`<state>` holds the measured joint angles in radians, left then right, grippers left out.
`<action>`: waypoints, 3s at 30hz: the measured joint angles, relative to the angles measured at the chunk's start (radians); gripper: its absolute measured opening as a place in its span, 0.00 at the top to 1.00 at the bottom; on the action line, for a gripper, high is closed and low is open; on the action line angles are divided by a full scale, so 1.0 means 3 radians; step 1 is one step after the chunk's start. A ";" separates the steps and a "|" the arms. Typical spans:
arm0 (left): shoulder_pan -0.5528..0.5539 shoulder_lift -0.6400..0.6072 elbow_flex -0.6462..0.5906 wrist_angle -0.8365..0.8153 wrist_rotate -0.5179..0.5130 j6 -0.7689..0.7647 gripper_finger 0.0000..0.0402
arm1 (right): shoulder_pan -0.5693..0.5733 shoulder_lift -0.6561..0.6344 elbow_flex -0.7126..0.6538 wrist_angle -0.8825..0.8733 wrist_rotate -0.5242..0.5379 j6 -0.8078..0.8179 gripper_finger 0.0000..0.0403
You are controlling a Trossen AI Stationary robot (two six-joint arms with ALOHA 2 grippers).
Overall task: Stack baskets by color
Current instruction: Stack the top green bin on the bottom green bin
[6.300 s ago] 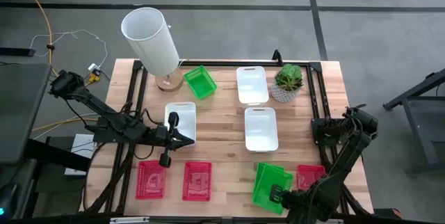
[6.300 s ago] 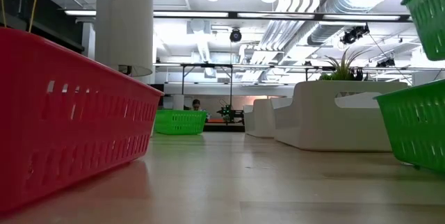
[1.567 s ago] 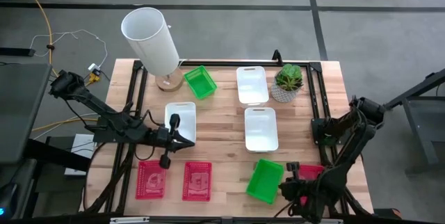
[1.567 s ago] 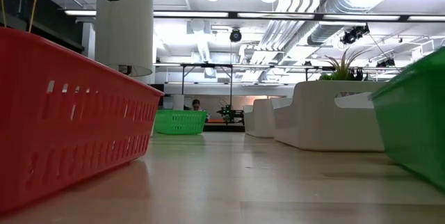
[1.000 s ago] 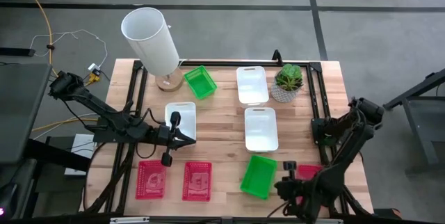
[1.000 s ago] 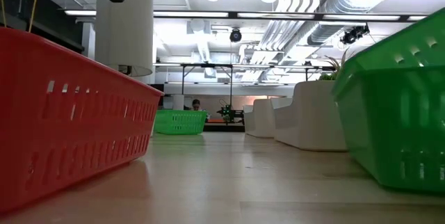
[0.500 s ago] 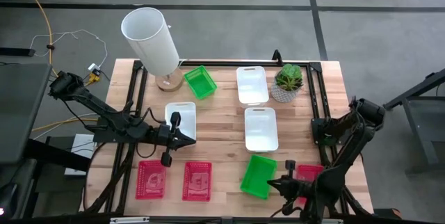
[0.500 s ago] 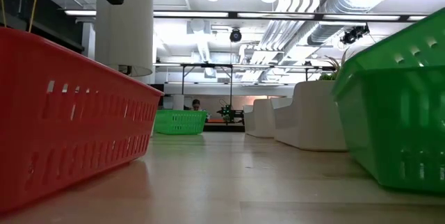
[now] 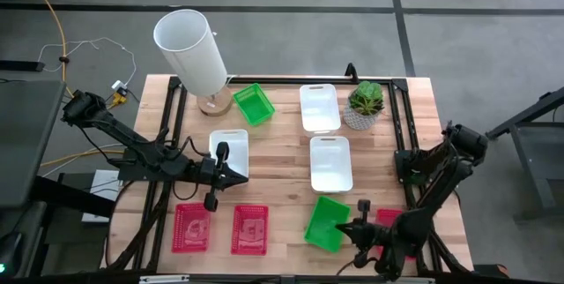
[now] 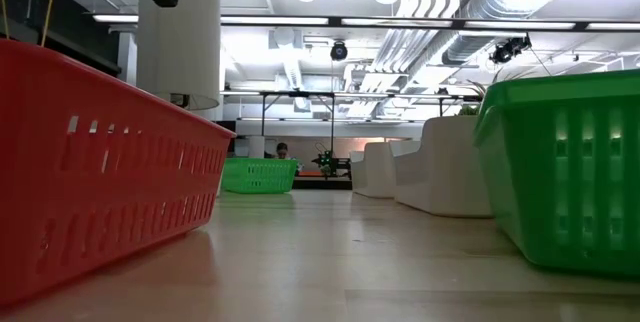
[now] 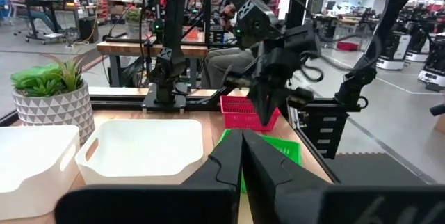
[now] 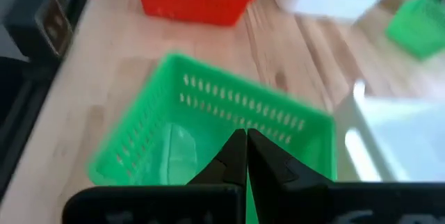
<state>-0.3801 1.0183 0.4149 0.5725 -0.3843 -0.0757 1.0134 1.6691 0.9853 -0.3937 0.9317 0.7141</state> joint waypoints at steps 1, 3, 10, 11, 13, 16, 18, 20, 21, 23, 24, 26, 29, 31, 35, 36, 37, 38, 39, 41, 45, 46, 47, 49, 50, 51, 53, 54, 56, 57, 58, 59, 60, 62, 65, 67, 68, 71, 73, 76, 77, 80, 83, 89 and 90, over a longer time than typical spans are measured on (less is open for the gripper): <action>0.0000 0.0000 0.0000 0.0001 0.0000 0.0000 1.00 | -0.0016 0.0000 0.0064 0.0001 0.0059 -0.0120 1.00; 0.0001 0.0000 0.0000 0.0001 0.0000 0.0000 1.00 | -0.0065 0.0000 0.0174 -0.0019 0.0220 -0.0353 1.00; 0.0000 0.0000 0.0000 0.0002 0.0000 -0.0003 1.00 | -0.0491 -0.0100 0.0218 -0.0244 0.0219 -0.0873 1.00; -0.0001 0.0000 0.0000 0.0002 0.0000 -0.0010 1.00 | -0.0589 -0.0167 0.0177 -0.0336 0.0114 -0.0840 1.00; -0.0001 0.0000 0.0000 0.0002 0.0000 -0.0060 1.00 | -0.0755 -0.0334 0.0056 -0.0438 0.0001 -0.0813 1.00; -0.0001 0.0000 0.0000 0.0002 0.0000 -0.0080 1.00 | -0.0887 -0.0749 -0.0203 -0.0310 0.0004 -0.0909 1.00; -0.0001 0.0000 0.0000 0.0002 0.0000 -0.0043 1.00 | -0.0916 -0.1087 -0.0470 0.0040 0.0004 -0.1066 1.00; -0.0001 0.0000 0.0000 0.0004 -0.0001 0.0045 1.00 | -0.0939 -0.1430 -0.0867 0.0676 -0.0026 -0.1347 1.00; -0.0001 0.0000 0.0000 0.0004 -0.0004 0.0104 1.00 | -0.0965 -0.1592 -0.1091 0.1094 -0.0092 -0.1514 1.00; -0.0001 0.0000 0.0000 0.0006 -0.0041 0.0200 1.00 | -0.1054 -0.1859 -0.1553 0.1960 -0.0256 -0.1867 1.00; -0.0001 0.0000 0.0000 0.0006 -0.0068 0.0226 1.00 | -0.1124 -0.1951 -0.1779 0.2414 -0.0356 -0.2017 1.00; 0.0004 0.0000 0.0000 0.0006 -0.0120 0.0237 1.00 | -0.1302 -0.2046 -0.2139 0.3228 -0.0638 -0.2293 1.00; 0.0009 0.0000 0.0000 0.0005 -0.0247 0.0300 1.00 | -0.1551 -0.2023 -0.2420 0.4138 -0.1148 -0.2604 1.00; 0.0010 0.0000 0.0000 0.0006 -0.0293 0.0363 1.00 | -0.1658 -0.1970 -0.2450 0.4357 -0.1387 -0.2755 1.00; 0.0010 -0.0001 0.0000 0.0024 -0.0316 0.0440 1.00 | -0.1757 -0.1886 -0.2277 0.4383 -0.1600 -0.2925 1.00; 0.0010 -0.0001 0.0000 0.0039 -0.0317 0.0440 1.00 | -0.1767 -0.1873 -0.2205 0.4367 -0.1615 -0.2934 1.00; 0.0010 -0.0001 0.0000 0.0048 -0.0317 0.0440 1.00 | -0.1772 -0.1860 -0.2116 0.4322 -0.1626 -0.2963 1.00; 0.0010 -0.0001 0.0000 0.0051 -0.0322 0.0440 1.00 | -0.1786 -0.1854 -0.2028 0.4257 -0.1631 -0.3017 1.00; 0.0010 -0.0001 0.0000 0.0056 -0.0323 0.0438 1.00 | -0.1791 -0.1854 -0.1944 0.4166 -0.1635 -0.3078 1.00; 0.0006 -0.0001 0.0000 0.0056 -0.0327 0.0390 1.00 | -0.1798 -0.1854 -0.1759 0.3909 -0.1647 -0.3132 1.00; -0.0051 0.0000 0.0000 0.0054 -0.0303 0.0363 1.00 | -0.1807 -0.1854 -0.1508 0.3290 -0.1756 -0.2980 1.00; -0.0065 -0.0001 0.0000 0.0053 -0.0303 0.0377 1.00 | -0.1807 -0.1854 -0.1480 0.3197 -0.1775 -0.2944 1.00; -0.0078 -0.0001 0.0000 0.0053 -0.0307 0.0376 1.00 | -0.1807 -0.1854 -0.1473 0.3160 -0.1778 -0.2901 1.00; -0.0095 -0.0001 0.0000 0.0054 -0.0313 0.0377 1.00 | -0.1806 -0.1853 -0.1475 0.3142 -0.1734 -0.2829 1.00; -0.0095 -0.0001 0.0000 0.0053 -0.0315 0.0376 1.00 | -0.1806 -0.1853 -0.1475 0.3130 -0.1713 -0.2819 1.00; -0.0095 -0.0001 0.0000 0.0054 -0.0316 0.0375 1.00 | -0.1806 -0.1853 -0.1475 0.3115 -0.1711 -0.2820 1.00; -0.0095 -0.0001 0.0000 0.0054 -0.0317 0.0374 1.00 | -0.1806 -0.1853 -0.1477 0.3104 -0.1715 -0.2833 1.00; -0.0093 -0.0001 0.0000 0.0054 -0.0324 0.0376 1.00 | -0.1806 -0.1853 -0.1477 0.3106 -0.1720 -0.2834 1.00; -0.0086 -0.0001 0.0000 0.0054 -0.0331 0.0376 1.00 | -0.1806 -0.1853 -0.1477 0.3106 -0.1724 -0.2832 1.00; -0.0081 -0.0001 0.0000 0.0054 -0.0332 0.0376 1.00 | -0.1806 -0.1853 -0.1477 0.3106 -0.1725 -0.2834 1.00; -0.0076 -0.0001 0.0000 0.0054 -0.0332 0.0376 1.00 | -0.1806 -0.1853 -0.1477 0.3105 -0.1725 -0.2838 1.00; -0.0066 -0.0001 0.0000 0.0054 -0.0331 0.0375 1.00 | -0.1806 -0.1853 -0.1477 0.3096 -0.1725 -0.2836 1.00; -0.0062 -0.0001 0.0000 0.0054 -0.0330 0.0358 1.00 | -0.1806 -0.1853 -0.1478 0.3092 -0.1725 -0.2835 1.00; -0.0062 -0.0001 0.0000 0.0053 -0.0331 0.0308 1.00 | -0.1806 -0.1853 -0.1478 0.3095 -0.1727 -0.2839 1.00; -0.0062 -0.0001 0.0000 0.0053 -0.0329 0.0264 1.00 | -0.1806 -0.1853 -0.1479 0.3094 -0.1727 -0.2843 1.00; -0.0064 -0.0001 0.0000 0.0053 -0.0329 0.0264 1.00 | -0.1806 -0.1853 -0.1479 0.3093 -0.1727 -0.2844 1.00; -0.0065 -0.0001 0.0000 0.0053 -0.0329 0.0263 1.00 | -0.1806 -0.1853 -0.1479 0.3094 -0.1727 -0.2844 1.00; -0.0065 -0.0001 0.0000 0.0053 -0.0329 0.0264 1.00 | -0.1806 -0.1853 -0.1479 0.3093 -0.1725 -0.2835 1.00; -0.0065 -0.0001 0.0000 0.0053 -0.0329 0.0264 1.00 | -0.1806 -0.1853 -0.1479 0.3092 -0.1724 -0.2837 1.00; -0.0065 -0.0001 0.0000 0.0053 -0.0328 0.0264 1.00 | -0.1806 -0.1853 -0.1480 0.3093 -0.1724 -0.2826 1.00; -0.0065 -0.0001 0.0000 0.0053 -0.0328 0.0264 1.00 | -0.1806 -0.1853 -0.1481 0.3093 -0.1717 -0.2820 1.00; -0.0065 -0.0001 0.0000 0.0053 -0.0328 0.0264 1.00 | -0.1806 -0.1853 -0.1481 0.3094 -0.1676 -0.2818 1.00; -0.0065 -0.0001 0.0000 0.0053 -0.0328 0.0264 1.00 | -0.1806 -0.1853 -0.1481 0.3094 -0.1675 -0.2818 1.00; -0.0065 -0.0001 0.0000 0.0053 -0.0328 0.0264 1.00 | -0.1806 -0.1851 -0.1481 0.3094 -0.1673 -0.2818 1.00; -0.0065 -0.0001 0.0000 0.0053 -0.0328 0.0264 1.00 | -0.1806 -0.1851 -0.1481 0.3095 -0.1672 -0.2818 1.00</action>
<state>-0.3996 1.0180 0.4149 0.5884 -0.4828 0.0035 0.4717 1.1137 0.5411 0.5347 0.4301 -0.1314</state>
